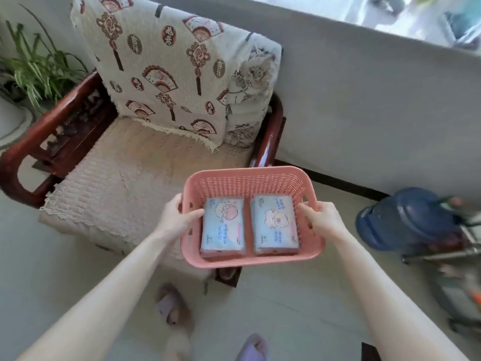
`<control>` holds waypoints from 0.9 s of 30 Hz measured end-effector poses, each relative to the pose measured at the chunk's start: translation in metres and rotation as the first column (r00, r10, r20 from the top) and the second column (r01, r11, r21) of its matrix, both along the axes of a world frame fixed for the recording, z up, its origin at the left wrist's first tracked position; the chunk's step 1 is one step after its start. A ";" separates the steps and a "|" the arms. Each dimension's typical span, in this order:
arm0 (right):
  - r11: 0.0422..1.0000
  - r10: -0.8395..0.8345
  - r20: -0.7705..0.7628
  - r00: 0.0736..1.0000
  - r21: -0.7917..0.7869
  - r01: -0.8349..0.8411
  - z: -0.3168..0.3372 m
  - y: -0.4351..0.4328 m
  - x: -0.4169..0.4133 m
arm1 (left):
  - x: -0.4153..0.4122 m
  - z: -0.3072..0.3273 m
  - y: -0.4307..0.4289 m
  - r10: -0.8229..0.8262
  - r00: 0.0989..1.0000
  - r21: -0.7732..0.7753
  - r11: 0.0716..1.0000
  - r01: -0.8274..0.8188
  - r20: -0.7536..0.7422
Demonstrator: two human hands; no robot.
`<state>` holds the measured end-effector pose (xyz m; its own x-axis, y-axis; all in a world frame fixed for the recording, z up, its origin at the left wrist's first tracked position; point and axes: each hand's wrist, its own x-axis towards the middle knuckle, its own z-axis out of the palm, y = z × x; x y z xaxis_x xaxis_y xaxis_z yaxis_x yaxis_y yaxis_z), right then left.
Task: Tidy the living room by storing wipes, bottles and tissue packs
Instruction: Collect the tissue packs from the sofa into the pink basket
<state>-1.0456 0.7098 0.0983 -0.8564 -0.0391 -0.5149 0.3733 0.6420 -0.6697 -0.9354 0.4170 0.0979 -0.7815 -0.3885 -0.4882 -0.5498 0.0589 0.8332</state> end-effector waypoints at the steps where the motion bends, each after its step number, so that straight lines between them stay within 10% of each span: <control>1: 0.999 -0.043 -0.001 0.999 0.000 0.043 -0.001 0.020 0.001 | -0.005 -0.001 0.019 -0.019 1.000 0.005 1.000 0.019 -0.003; 27: 0.896 -0.442 0.090 0.893 0.008 0.443 -0.127 0.240 -0.224 | -0.327 -0.110 0.237 -0.275 0.960 0.007 0.961 0.275 0.056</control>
<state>-1.2695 0.9497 -0.0291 -0.7382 0.3263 -0.5905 0.6742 0.3884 -0.6282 -1.2627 0.6538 -0.0120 -0.8297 -0.1627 -0.5340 -0.5580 0.2149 0.8015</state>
